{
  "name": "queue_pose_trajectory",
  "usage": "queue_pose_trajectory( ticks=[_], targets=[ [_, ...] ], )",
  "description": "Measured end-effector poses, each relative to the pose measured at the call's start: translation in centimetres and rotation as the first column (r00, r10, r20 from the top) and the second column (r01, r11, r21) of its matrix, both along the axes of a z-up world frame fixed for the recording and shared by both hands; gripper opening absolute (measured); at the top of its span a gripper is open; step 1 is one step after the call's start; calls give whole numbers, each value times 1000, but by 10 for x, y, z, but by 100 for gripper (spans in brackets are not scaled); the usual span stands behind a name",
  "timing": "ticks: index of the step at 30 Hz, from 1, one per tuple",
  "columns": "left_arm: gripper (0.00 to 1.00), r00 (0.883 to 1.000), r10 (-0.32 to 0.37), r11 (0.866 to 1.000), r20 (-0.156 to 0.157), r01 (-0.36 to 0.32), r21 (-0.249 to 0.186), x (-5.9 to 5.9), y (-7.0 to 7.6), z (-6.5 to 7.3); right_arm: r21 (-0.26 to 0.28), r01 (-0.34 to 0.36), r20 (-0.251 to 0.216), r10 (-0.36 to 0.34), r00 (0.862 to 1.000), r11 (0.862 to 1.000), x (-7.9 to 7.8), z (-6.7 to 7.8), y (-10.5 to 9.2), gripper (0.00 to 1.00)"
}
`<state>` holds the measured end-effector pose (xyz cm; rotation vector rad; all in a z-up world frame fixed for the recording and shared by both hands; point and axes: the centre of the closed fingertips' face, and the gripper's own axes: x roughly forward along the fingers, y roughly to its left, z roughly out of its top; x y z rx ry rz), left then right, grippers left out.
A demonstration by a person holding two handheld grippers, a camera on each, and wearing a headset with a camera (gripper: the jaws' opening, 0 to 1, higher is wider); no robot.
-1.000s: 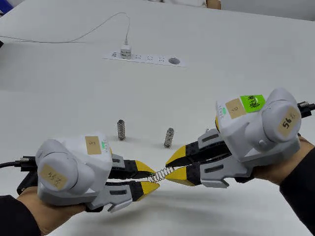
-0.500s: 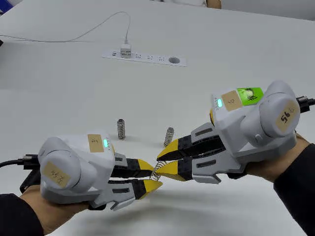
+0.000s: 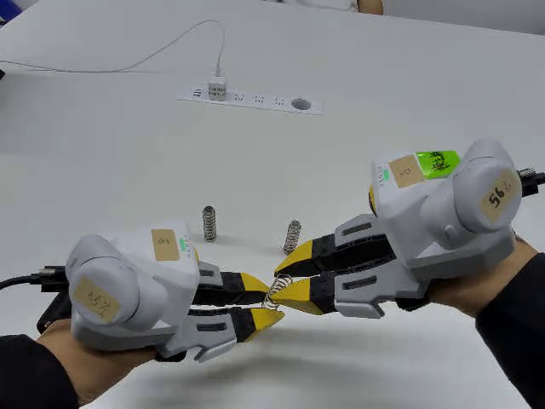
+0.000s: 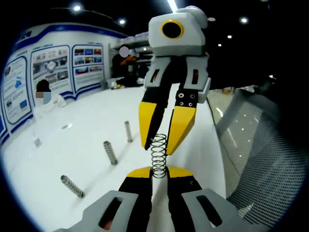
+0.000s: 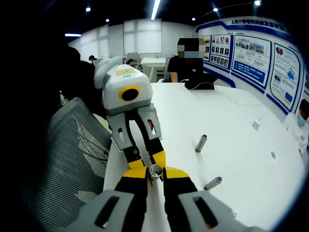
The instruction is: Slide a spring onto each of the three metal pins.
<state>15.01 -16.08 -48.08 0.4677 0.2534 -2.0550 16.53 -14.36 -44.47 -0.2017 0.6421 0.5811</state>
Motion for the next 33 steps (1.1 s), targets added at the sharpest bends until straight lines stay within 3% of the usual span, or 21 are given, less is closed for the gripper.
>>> queue_pose_trajectory(
  ticks=[4, 20, 33],
  targets=[
    [10, 1000, 2, 1000, -3, -2, -7, 0, -1, 2, 23, 10, 7, -10, 1000, 1000, 1, 2, 0, 12],
    [11, 1000, 10, 1000, -2, -10, -18, 1, -3, 5, 16, 11, 30, -12, 999, 1000, 4, 6, 1, 12],
    [27, 998, 54, 998, -28, -54, -10, 8, -3, 5, -1, 47, 38, -47, 998, 999, 3, 10, -12, 12]
  ],
)
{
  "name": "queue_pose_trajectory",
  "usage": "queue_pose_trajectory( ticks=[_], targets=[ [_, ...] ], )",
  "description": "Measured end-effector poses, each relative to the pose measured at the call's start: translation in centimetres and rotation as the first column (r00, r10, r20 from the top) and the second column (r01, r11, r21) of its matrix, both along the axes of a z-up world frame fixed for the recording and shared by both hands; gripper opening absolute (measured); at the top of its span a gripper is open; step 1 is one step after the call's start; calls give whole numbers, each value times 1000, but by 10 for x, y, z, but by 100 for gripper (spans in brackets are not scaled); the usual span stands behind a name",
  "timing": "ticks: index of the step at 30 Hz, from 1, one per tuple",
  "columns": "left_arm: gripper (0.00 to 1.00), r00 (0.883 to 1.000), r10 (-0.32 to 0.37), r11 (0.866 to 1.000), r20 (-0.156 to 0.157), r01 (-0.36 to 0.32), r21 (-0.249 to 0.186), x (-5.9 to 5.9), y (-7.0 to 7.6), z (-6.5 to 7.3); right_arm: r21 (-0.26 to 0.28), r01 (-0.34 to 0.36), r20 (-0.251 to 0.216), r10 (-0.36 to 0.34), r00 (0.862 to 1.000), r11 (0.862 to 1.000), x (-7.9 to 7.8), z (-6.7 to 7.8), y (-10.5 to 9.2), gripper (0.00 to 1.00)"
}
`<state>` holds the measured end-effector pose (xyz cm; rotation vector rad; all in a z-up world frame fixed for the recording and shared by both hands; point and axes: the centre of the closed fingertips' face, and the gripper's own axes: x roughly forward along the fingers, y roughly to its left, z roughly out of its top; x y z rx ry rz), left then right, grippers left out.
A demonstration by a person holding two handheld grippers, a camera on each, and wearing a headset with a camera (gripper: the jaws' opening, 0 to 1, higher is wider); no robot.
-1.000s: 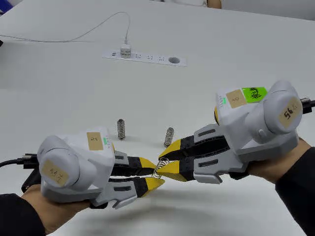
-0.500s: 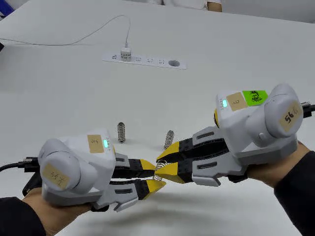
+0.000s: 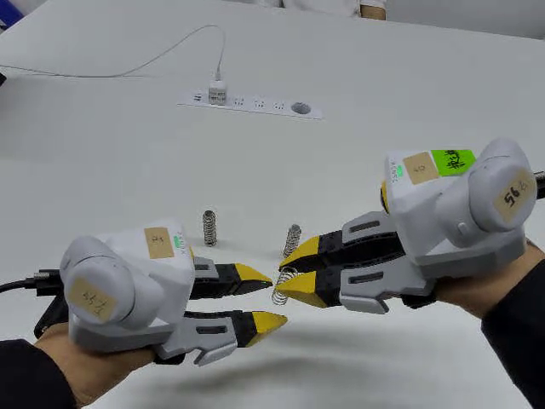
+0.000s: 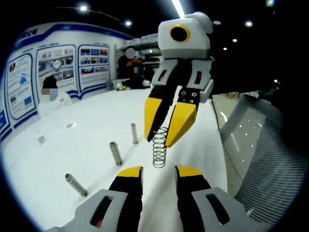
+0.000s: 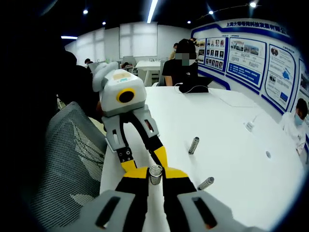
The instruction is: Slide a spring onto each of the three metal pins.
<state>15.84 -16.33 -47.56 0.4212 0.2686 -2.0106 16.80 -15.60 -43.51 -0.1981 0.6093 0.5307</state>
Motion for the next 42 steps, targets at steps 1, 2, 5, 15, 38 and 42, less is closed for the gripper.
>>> queue_pose_trajectory(
  ticks=[1, 2, 5, 15, 38, 42],
  targets=[
    [27, 1000, 5, 1000, -2, -5, 1, 2, 1, 0, 1, 7, 2, -7, 1000, 1000, 0, 1, -3, 12],
    [28, 1000, 9, 1000, -2, -9, 2, 3, 1, -1, 0, 13, 4, -13, 1000, 1000, 0, 2, -5, 12],
    [32, 1000, 25, 1000, -8, -25, 8, 7, 2, -2, -1, 32, 11, -32, 999, 999, -1, 5, -12, 12],
    [43, 998, 66, 998, -20, -65, 7, 15, 1, -2, -12, 95, 37, -95, 995, 995, -3, 17, -35, 12],
    [61, 993, 105, 994, -52, -104, 14, 20, 1, -3, -57, 308, 93, -302, 949, 950, -8, 40, -112, 12],
    [63, 993, 108, 994, -56, -107, 18, 20, 2, -3, -66, 350, 83, -344, 935, 935, -9, 35, -124, 12]
  ],
)
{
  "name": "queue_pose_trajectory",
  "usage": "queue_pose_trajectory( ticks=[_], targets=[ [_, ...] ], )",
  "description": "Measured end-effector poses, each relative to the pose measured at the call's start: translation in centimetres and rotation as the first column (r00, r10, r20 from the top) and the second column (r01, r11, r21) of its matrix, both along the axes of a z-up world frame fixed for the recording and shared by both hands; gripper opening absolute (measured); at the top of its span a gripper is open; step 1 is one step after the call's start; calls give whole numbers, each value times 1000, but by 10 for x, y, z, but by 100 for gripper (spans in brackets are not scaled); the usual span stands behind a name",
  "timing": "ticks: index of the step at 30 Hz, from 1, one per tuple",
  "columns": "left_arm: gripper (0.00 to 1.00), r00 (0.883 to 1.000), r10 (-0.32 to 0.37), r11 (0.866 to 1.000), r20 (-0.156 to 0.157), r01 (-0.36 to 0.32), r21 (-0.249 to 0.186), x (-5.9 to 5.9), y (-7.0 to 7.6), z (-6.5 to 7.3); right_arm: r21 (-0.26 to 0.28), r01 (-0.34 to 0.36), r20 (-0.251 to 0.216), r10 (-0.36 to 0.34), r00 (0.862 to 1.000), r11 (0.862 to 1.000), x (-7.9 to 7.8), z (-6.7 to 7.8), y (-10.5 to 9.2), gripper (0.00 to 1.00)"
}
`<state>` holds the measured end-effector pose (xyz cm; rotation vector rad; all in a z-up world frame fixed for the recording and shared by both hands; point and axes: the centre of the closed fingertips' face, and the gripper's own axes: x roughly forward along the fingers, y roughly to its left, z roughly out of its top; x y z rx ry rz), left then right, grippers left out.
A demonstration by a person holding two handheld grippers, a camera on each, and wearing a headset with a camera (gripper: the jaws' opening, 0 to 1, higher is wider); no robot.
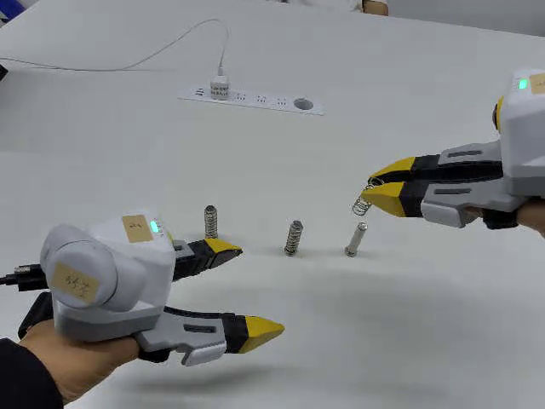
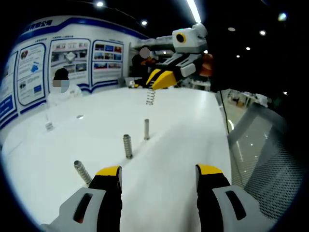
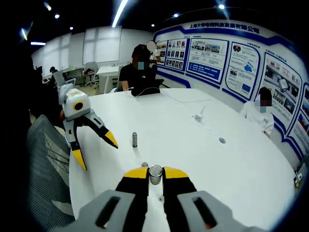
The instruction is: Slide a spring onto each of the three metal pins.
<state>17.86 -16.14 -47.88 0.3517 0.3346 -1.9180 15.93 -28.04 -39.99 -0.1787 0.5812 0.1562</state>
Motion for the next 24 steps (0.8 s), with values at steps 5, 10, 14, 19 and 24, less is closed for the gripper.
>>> queue_pose_trajectory(
  ticks=[5, 10, 14, 19, 24],
  targets=[
    [64, 1000, 4, 1000, -3, -4, 3, 0, 0, 0, -9, 42, -24, -43, 999, 999, -2, -11, -11, 12],
    [64, 1000, 4, 1000, -3, -4, 4, 0, 0, 0, -9, 72, -42, -73, 996, 997, -2, -21, -19, 12],
    [65, 1000, 5, 1000, -4, -5, 3, 0, 0, 0, -4, 83, -59, -83, 995, 997, -2, -30, -22, 12],
    [65, 1000, 7, 1000, -6, -7, 4, 1, 1, 0, -1, 93, -64, -93, 994, 996, -2, -36, -25, 12],
    [65, 1000, 11, 1000, -3, -11, 8, 2, 1, -1, 9, 102, -70, -102, 992, 995, -1, -41, -26, 12]
  ],
)
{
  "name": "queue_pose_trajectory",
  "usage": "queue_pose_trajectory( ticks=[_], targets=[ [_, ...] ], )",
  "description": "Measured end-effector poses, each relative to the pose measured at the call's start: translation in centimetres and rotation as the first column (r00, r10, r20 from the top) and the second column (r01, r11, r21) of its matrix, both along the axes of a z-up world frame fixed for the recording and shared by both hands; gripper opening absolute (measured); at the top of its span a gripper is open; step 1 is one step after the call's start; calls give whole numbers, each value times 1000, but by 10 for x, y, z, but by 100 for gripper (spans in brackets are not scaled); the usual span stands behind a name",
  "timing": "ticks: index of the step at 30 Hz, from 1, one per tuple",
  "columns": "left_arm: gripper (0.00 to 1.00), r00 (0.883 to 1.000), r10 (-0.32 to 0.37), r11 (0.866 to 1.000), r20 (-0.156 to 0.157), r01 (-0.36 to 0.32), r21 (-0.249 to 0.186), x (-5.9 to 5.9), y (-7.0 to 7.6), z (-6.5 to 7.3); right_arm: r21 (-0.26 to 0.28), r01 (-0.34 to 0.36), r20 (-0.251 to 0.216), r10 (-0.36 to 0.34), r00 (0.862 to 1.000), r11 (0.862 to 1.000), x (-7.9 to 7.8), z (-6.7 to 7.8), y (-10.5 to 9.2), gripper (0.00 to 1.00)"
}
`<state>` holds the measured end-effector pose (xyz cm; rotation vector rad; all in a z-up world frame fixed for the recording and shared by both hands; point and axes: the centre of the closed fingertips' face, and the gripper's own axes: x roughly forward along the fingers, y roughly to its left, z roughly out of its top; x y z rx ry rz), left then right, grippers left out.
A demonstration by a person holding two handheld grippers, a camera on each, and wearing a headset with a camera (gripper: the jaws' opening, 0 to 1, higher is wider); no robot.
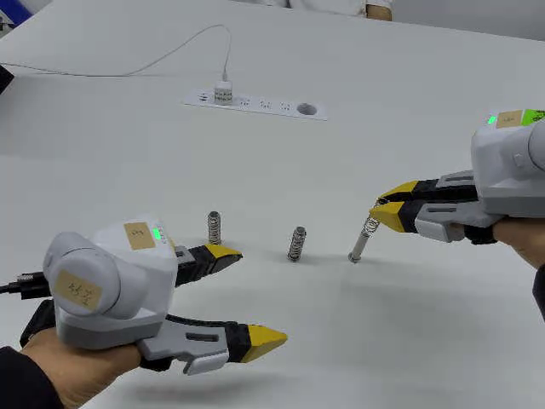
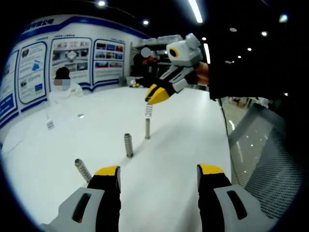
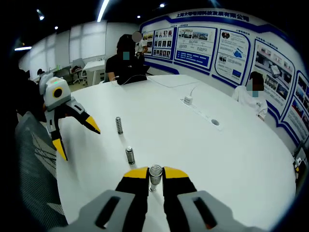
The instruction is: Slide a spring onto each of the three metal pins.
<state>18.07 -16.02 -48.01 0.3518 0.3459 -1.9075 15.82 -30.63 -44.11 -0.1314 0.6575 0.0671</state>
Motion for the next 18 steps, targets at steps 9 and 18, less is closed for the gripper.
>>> queue_pose_trajectory(
  ticks=[9, 18],
  targets=[
    [64, 1000, 0, 1000, -1, 0, 4, 0, 1, -1, 12, 8, -9, -8, 1000, 1000, 0, -8, 0, 12],
    [63, 1000, -2, 1000, 0, 2, 8, 0, 1, -2, 25, 15, -17, -15, 1000, 1000, 2, -19, 0, 12]
  ],
)
